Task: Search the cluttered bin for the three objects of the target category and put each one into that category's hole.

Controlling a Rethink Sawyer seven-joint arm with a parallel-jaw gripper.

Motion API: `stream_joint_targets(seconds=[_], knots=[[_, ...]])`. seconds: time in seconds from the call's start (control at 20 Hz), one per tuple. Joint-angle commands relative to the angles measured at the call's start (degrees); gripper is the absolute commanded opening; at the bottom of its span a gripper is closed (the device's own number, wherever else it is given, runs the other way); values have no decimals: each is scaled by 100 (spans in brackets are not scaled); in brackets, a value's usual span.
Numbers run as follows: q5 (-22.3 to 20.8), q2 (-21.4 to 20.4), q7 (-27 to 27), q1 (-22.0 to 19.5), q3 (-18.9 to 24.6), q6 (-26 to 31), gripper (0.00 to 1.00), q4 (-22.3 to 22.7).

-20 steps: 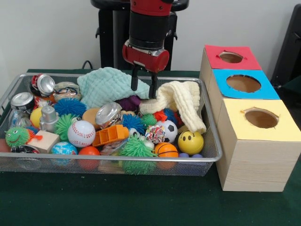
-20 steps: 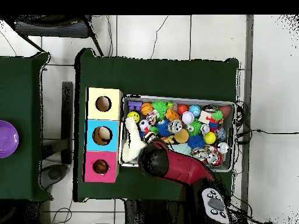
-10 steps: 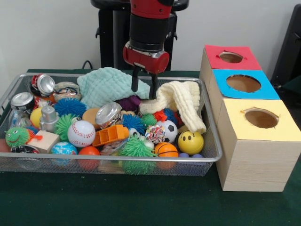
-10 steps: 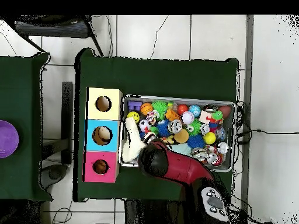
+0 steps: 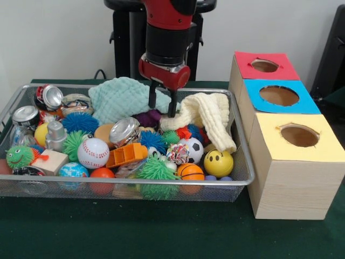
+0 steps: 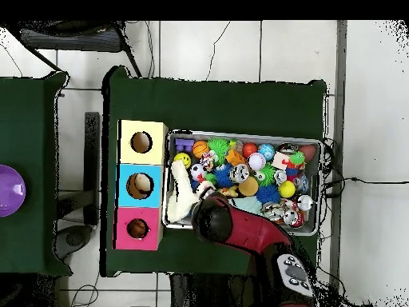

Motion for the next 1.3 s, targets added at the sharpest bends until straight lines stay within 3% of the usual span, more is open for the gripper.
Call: stream_joint_targets(seconds=[0.05,0.35,0.9,1.05,1.3], knots=[[-85,255,545,-279,302,-401,100,-353],[-92,244,498,-291,247,-380,100,-453],[-115,953,538,-508,515,-939,100,-651],[-70,806,518,-462,469,-780,100,-551],[39,182,517,-274,280,-200,100,-206]])
